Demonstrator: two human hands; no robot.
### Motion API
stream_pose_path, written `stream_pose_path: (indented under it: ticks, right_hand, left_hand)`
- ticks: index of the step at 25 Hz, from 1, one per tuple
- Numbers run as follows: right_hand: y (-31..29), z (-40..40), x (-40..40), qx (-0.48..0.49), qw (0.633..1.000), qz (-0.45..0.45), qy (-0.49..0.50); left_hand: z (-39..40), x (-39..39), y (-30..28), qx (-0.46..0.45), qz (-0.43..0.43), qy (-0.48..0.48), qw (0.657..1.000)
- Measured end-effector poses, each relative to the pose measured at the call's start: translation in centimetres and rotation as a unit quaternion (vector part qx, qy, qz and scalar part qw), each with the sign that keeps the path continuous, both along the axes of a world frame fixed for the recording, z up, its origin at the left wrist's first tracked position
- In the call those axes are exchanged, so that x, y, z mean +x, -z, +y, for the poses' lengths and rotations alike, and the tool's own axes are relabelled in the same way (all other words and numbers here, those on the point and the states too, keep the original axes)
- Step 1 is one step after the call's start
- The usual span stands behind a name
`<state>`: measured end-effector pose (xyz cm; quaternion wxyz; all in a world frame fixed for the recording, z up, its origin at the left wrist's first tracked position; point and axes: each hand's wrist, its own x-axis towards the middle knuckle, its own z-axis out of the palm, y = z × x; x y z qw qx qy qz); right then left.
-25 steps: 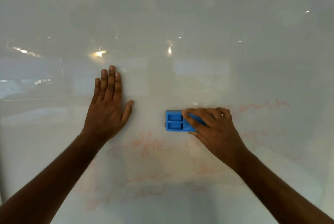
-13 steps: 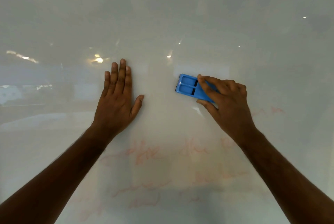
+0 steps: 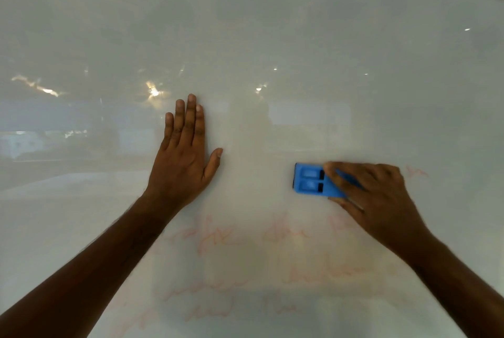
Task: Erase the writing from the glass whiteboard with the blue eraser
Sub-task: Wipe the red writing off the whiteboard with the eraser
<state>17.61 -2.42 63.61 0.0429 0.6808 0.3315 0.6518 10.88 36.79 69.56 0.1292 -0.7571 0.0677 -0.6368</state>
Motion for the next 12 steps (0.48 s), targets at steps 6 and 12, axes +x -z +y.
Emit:
stream_pose_path:
  ticks: [6,12]
  right_hand:
    - [-4.7,0.9,0.7,0.177,0.978,0.095,-0.05]
    - [0.9,2.8,-0.2,0.083,0.994,0.069,-0.029]
  left_hand:
    - [-2.8,1.0,-1.1,0.0,-0.002,0.012,1.0]
    - [-5.7,2.1,-1.0,0.003,0.013,0.018,1.0]
